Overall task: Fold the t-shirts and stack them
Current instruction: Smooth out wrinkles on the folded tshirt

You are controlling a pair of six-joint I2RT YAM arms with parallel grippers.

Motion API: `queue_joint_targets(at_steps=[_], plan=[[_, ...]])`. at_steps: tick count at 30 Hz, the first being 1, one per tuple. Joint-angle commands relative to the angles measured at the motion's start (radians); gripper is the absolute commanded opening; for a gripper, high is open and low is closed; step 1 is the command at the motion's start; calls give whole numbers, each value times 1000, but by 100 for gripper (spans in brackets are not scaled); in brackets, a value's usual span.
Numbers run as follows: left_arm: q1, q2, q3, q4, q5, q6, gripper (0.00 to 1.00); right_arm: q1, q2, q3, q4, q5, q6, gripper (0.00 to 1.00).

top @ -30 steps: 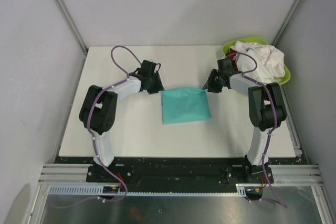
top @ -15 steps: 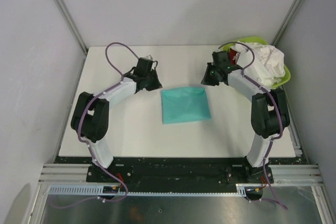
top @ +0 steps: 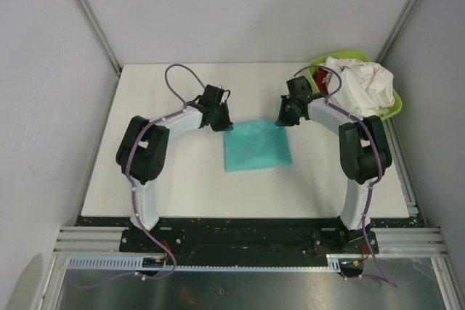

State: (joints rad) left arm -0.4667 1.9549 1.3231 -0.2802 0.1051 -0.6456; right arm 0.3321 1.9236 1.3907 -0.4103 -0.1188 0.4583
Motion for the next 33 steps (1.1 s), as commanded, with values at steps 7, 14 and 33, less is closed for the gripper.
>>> queue_joint_targets(at_steps=[7,14,33], plan=[[58,117,156,-16,-13,39,0,-56,150,122,12,-21,-34,16],[78,148,176,-28,-12,53,1,-73,230,209,-37,-37,-10,20],[59,-248,-181,-65,71,1,39,-51,-156,29,-116,16,7,37]])
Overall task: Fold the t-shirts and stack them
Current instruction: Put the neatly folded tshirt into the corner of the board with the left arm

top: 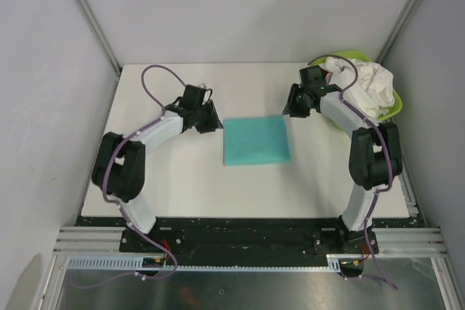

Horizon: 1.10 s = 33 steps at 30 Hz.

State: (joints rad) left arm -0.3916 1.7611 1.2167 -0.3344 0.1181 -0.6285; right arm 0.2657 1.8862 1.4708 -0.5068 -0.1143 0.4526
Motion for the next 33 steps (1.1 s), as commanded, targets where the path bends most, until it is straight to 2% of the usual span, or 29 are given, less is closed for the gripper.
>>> queue_joint_targets(at_steps=[1,7,19,24,27,31,33], plan=[[-22,-54,-86,-10,72,-14,39,21,-140,-68,-21,12,13,37],[-66,-3,-81,-16,130,1,41,45,-260,-151,-26,10,9,37],[-98,101,-33,-52,15,-4,42,82,-373,-245,-26,-8,-8,38],[-110,120,-33,-54,12,-3,39,92,-387,-265,-19,-11,-9,38],[-115,122,-32,-58,-4,-7,31,94,-391,-277,-14,-13,-7,37],[-116,128,-7,-103,-68,1,9,96,-395,-287,-7,-19,-6,37],[-116,130,13,-145,-128,15,2,98,-398,-291,-4,-23,-5,37]])
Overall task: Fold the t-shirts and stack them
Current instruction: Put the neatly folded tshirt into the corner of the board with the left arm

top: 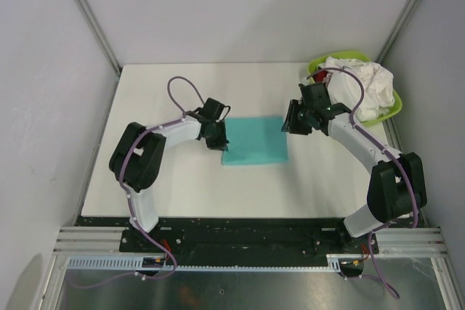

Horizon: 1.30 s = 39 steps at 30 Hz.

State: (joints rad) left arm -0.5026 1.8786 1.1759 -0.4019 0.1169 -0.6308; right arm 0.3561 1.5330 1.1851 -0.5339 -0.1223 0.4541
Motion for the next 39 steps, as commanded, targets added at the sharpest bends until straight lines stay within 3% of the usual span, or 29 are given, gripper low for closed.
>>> queue_joint_targets(at_steps=[1,7,22,39], plan=[[-4,11,63,-102,-169,29,1,10,-47,-8,24,-15,-6,37],[26,-35,46,-229,-419,119,0,26,-79,-30,22,-26,-8,37],[233,-229,-162,-337,-871,340,0,145,-133,-88,35,-50,22,37],[444,-201,-91,-336,-1055,501,0,225,-110,-104,30,-42,18,37]])
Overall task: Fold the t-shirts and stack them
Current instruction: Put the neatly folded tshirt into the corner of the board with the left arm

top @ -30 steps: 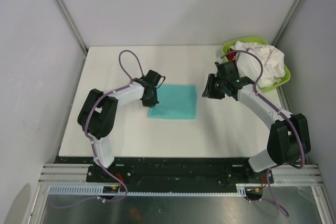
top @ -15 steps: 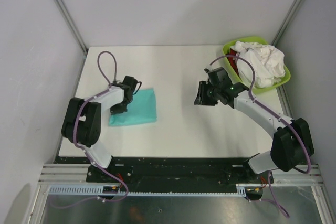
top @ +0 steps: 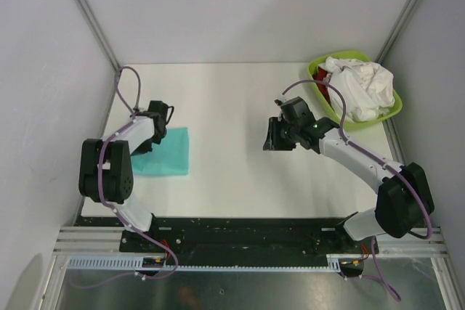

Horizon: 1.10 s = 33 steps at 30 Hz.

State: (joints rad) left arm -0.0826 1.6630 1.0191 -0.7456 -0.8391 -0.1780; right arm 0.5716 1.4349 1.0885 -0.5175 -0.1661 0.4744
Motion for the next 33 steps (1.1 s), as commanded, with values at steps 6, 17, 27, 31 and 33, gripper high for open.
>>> queue_joint_targets(at_steps=[6,17,27,31,33], plan=[[57,45,107,8,-149,67,0,17,-2,-11,2,-12,-15,37],[132,66,121,6,-180,76,6,34,22,-13,-13,-31,-45,37],[42,-64,228,-97,157,-119,88,37,16,-13,-14,-24,-52,37],[-101,-110,194,-26,420,-235,88,36,13,-20,-4,-12,-41,37],[-165,-83,177,4,476,-268,89,36,12,-25,4,-11,-32,37]])
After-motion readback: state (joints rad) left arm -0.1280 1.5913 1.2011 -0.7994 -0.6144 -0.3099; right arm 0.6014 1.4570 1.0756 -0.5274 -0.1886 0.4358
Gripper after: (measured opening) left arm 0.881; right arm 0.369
